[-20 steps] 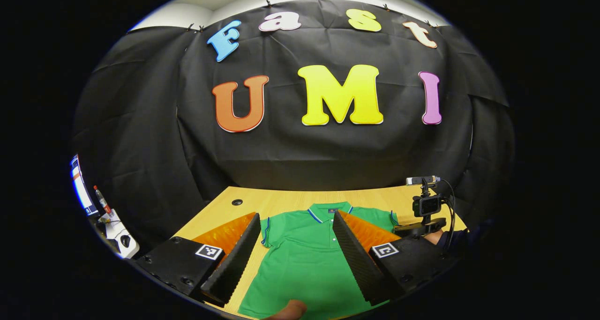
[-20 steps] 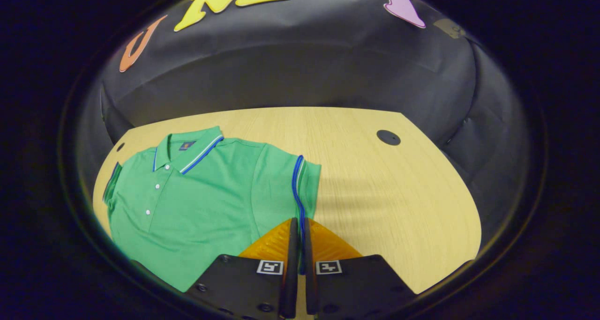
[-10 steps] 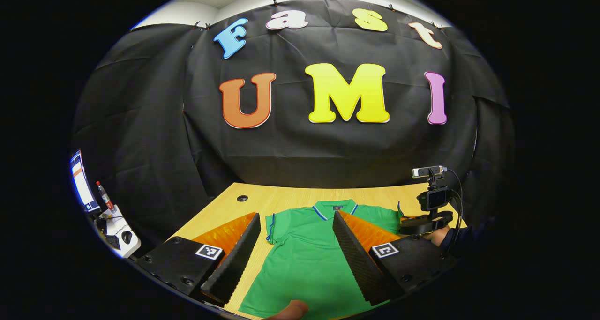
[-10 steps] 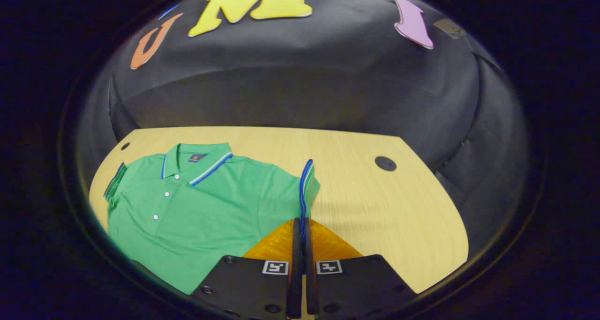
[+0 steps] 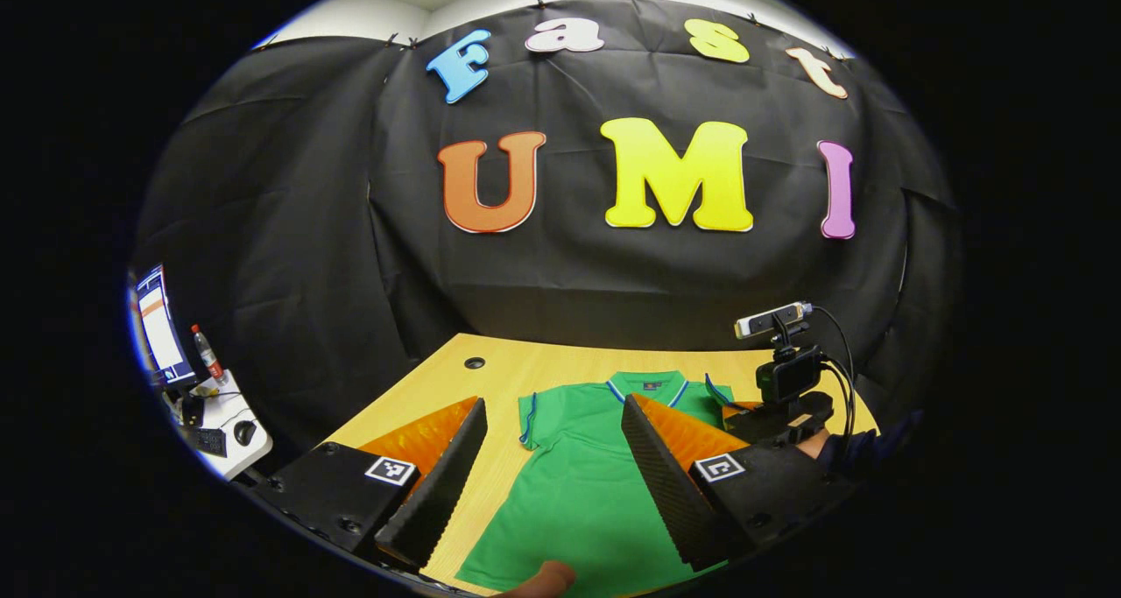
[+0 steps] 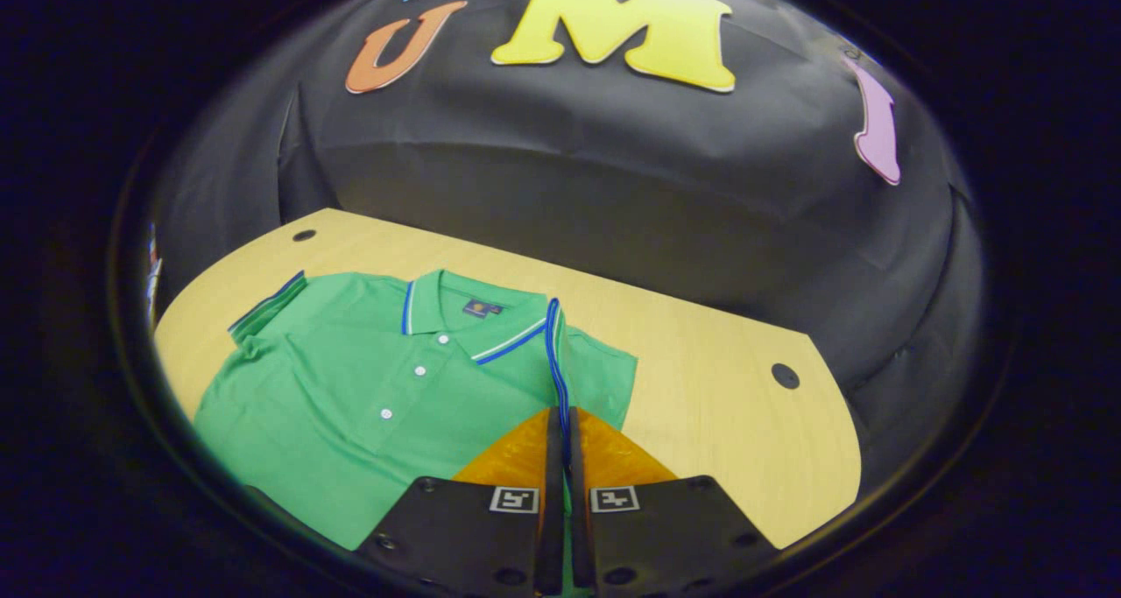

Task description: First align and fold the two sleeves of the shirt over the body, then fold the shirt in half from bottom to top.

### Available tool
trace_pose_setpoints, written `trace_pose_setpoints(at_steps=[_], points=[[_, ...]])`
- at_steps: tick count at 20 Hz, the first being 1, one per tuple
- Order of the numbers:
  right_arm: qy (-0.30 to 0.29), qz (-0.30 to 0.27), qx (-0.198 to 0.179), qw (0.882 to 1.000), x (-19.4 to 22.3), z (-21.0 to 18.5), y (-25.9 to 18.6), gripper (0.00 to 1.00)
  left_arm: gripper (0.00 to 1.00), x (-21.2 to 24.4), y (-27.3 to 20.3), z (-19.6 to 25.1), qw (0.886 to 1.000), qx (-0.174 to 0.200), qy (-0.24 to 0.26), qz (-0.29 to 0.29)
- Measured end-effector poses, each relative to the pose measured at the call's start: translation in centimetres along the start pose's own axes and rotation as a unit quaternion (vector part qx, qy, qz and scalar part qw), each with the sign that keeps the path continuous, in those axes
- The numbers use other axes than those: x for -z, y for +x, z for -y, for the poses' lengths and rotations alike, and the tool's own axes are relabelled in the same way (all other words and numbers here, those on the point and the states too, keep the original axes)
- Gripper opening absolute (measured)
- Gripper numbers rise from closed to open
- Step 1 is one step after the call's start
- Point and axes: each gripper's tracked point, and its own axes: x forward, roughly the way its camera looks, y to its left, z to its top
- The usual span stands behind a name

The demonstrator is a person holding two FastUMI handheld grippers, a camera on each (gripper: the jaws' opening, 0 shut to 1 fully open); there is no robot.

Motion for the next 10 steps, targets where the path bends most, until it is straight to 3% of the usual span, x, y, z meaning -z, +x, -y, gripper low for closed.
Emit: trace_pose_setpoints(at_steps=[8,10], points=[[0.002,-0.023,-0.006,1.000,2.0,-3.0,-0.4,0.10,0.99,1.2,-0.3,-3.1,1.000,-0.014,-0.010,-0.013],[0.005,-0.021,0.001,1.000,1.7,-2.7,-1.0,0.25,0.99,1.8,-0.1,-3.6,1.000,-0.010,-0.009,-0.021]])
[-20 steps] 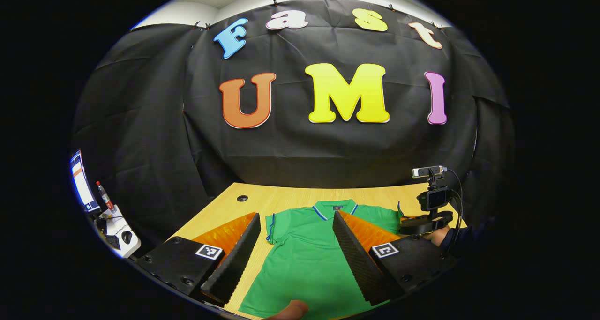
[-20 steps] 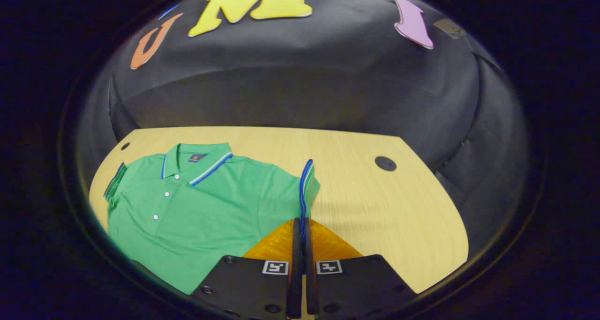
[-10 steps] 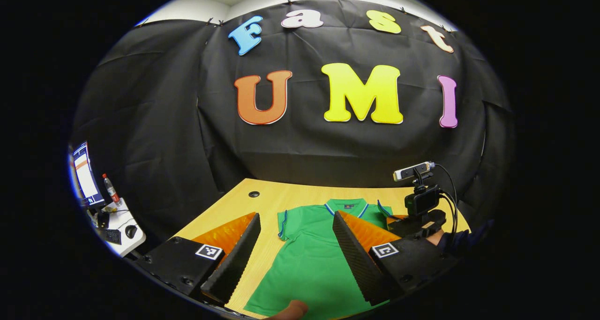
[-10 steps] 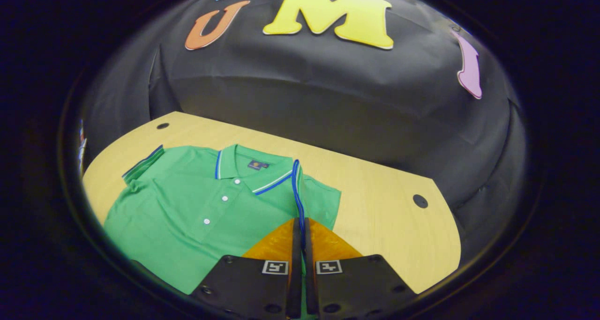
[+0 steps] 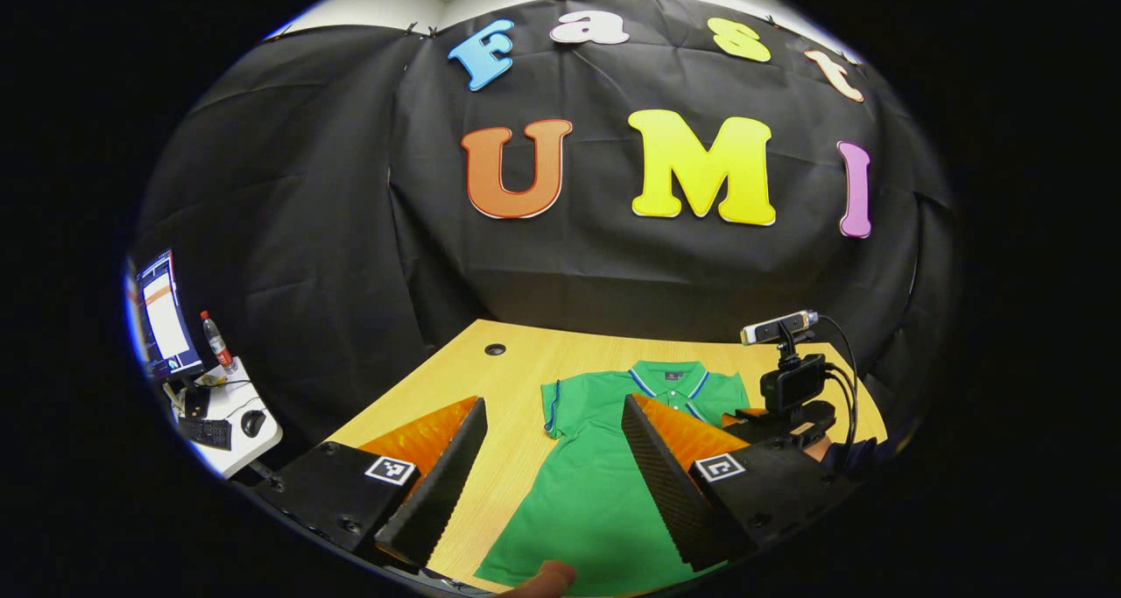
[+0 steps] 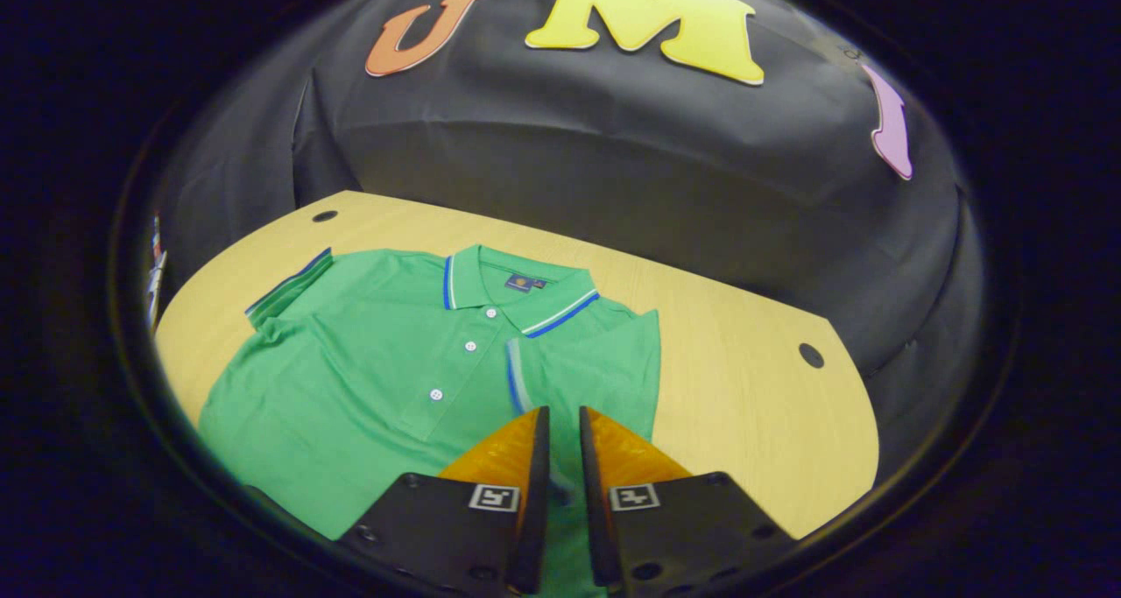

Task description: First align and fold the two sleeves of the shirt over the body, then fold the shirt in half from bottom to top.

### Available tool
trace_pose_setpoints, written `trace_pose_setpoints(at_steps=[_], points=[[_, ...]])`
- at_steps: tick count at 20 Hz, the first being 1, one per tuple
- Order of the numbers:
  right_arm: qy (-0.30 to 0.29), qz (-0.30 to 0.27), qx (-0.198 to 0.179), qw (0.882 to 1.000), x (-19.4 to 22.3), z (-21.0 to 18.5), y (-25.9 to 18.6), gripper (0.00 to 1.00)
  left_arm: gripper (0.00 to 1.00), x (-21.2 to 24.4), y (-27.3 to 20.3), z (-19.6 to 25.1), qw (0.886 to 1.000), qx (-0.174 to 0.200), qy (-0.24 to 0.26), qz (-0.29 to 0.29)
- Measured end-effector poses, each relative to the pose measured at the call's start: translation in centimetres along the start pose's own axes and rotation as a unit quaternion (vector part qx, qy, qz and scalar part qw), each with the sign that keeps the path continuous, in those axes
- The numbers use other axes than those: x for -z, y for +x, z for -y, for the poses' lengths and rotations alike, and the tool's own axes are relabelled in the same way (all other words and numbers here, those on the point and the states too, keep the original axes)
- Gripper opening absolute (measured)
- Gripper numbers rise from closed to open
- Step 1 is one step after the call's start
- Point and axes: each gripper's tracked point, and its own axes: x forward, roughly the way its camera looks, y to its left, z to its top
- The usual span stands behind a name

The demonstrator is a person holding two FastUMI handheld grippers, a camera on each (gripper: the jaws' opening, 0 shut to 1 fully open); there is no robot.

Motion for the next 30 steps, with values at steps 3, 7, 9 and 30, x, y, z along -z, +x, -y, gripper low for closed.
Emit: trace_pose_setpoints(at_steps=[3,7,9,30], points=[[0.016,0.010,0.005,1.000,-0.9,0.3,-2.2,0.55,0.99,-0.1,0.8,-0.9,1.000,0.010,-0.003,0.000],[0.040,0.036,0.007,0.999,-3.0,0.9,-7.0,0.90,0.99,0.4,3.3,-2.2,1.000,0.024,-0.002,-0.003],[0.045,0.054,0.017,0.997,-4.1,1.8,-10.0,0.95,1.00,0.9,5.1,-2.9,1.000,0.025,0.004,-0.007],[0.061,0.121,0.090,0.987,-6.3,2.3,-31.7,0.97,1.00,14.7,28.0,-0.1,0.975,0.054,-0.029,-0.215]])
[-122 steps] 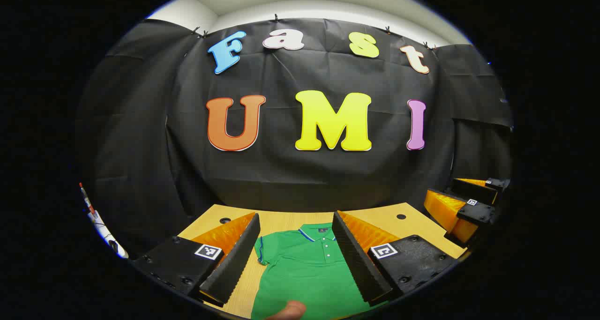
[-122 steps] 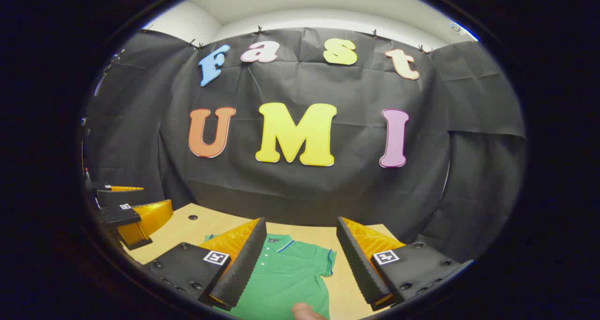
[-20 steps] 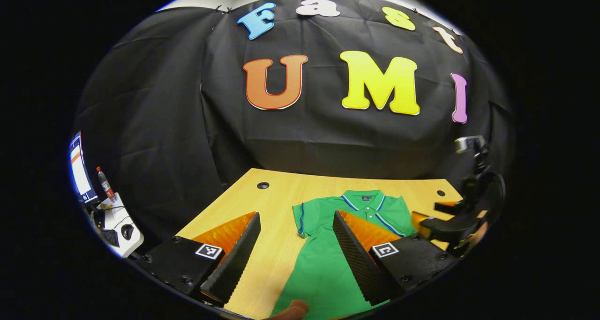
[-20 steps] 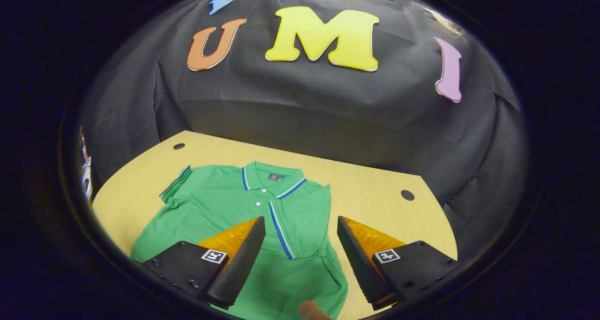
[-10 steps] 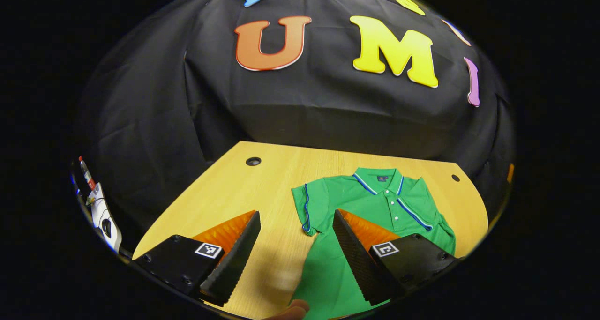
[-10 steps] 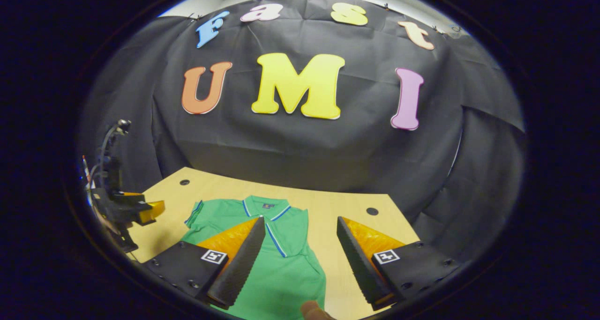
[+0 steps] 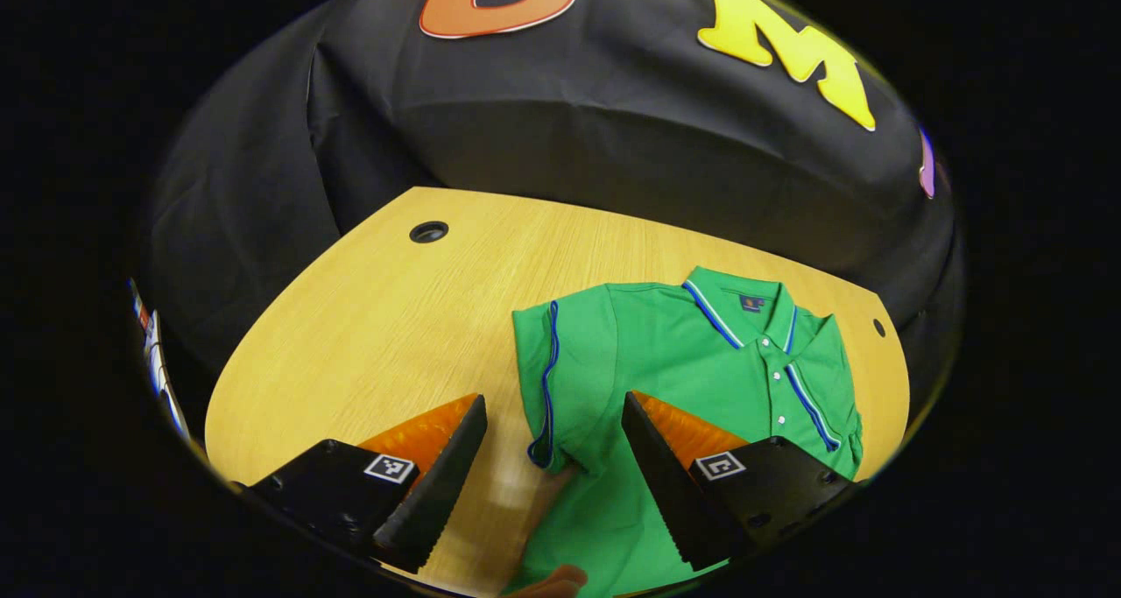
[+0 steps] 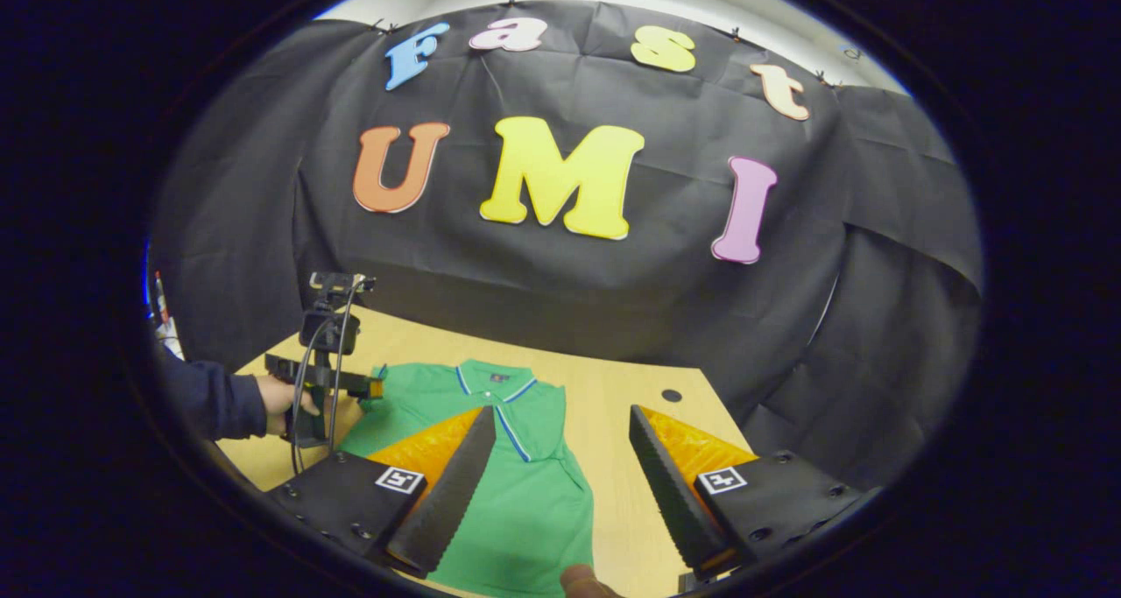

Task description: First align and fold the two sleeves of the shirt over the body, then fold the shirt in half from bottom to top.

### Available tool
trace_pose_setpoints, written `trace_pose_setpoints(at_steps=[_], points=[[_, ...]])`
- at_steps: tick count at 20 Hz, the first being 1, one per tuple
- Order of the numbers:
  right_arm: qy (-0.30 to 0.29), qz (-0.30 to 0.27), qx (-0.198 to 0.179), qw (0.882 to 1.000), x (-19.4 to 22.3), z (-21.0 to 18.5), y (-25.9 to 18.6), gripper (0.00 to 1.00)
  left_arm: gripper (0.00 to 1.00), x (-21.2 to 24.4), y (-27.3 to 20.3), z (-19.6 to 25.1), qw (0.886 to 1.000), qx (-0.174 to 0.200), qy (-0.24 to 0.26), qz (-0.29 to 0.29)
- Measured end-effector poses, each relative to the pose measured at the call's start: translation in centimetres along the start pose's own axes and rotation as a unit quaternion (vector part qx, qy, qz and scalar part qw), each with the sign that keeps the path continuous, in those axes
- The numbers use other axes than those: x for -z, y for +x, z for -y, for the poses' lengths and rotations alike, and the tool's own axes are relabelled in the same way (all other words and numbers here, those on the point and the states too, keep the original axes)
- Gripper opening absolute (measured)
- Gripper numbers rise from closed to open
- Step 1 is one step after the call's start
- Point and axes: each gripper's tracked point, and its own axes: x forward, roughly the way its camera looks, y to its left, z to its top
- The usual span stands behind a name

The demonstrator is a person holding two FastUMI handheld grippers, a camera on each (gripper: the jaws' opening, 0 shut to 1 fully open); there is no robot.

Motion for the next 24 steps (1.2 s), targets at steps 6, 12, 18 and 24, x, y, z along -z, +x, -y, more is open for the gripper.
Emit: trace_pose_setpoints(at_steps=[6,12,18,24], points=[[-0.011,-0.028,0.010,1.000,2.0,-0.4,0.0,0.97,0.80,0.6,2.4,0.6,0.998,0.015,-0.026,-0.057],[-0.004,-0.034,0.013,0.999,2.3,-0.5,0.0,0.98,0.52,0.9,3.3,0.8,0.996,0.023,-0.022,-0.077],[-0.001,-0.039,0.016,0.999,2.8,-0.3,0.0,0.97,0.16,1.6,4.0,-0.1,0.996,-0.002,-0.011,-0.092],[0.008,-0.045,0.017,0.999,3.2,0.3,0.3,0.98,0.04,0.5,3.6,-0.6,0.995,-0.007,0.038,-0.089]])
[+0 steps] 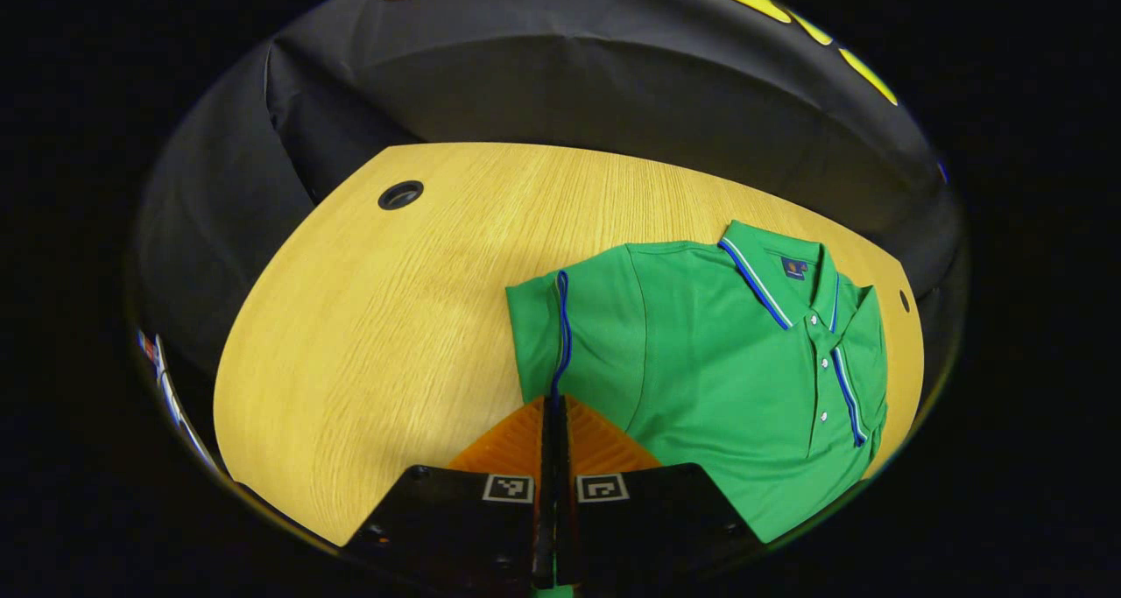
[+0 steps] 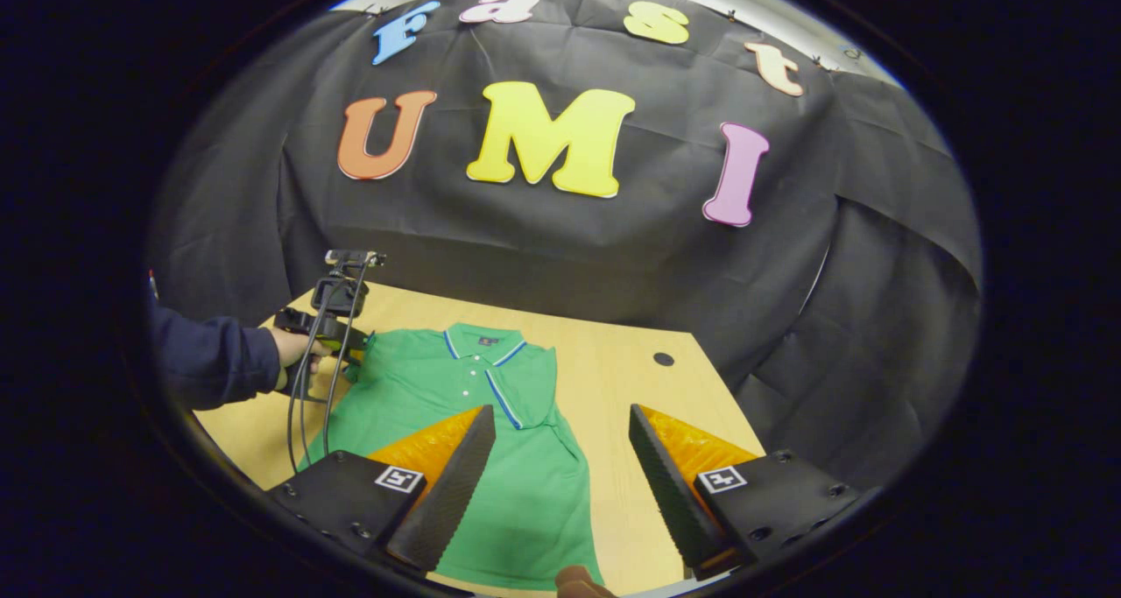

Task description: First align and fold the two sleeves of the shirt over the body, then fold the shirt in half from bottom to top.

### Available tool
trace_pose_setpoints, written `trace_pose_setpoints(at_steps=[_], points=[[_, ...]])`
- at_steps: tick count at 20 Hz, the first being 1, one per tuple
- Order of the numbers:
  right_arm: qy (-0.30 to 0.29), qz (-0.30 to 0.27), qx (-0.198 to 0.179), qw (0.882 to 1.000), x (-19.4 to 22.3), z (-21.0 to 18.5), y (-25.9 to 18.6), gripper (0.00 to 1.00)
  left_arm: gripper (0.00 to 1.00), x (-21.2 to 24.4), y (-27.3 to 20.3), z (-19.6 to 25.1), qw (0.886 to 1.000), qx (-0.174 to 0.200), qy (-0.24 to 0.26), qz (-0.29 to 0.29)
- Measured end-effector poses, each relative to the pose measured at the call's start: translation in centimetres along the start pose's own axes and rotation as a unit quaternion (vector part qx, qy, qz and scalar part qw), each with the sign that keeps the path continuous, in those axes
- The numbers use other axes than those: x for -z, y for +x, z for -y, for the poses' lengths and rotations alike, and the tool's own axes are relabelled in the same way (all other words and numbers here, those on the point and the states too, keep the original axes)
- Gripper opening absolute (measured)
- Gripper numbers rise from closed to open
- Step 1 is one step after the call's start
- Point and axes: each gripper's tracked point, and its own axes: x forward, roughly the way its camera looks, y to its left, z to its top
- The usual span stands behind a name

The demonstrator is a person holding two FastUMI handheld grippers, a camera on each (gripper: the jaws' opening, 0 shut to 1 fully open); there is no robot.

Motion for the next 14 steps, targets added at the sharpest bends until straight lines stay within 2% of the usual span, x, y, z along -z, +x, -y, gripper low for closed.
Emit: trace_pose_setpoints(at_steps=[3,9,14], points=[[0.008,-0.003,-0.001,1.000,0.2,0.1,0.3,0.98,0.03,-1.2,-1.1,0.4,0.999,-0.003,0.029,0.017],[0.023,-0.005,0.002,1.000,0.5,0.5,0.7,0.98,0.03,-4.1,-3.3,4.5,0.992,0.019,0.108,0.062],[0.035,-0.015,0.018,0.999,1.5,1.8,0.7,0.98,0.04,-3.3,-3.4,8.7,0.986,0.035,0.151,0.058]])
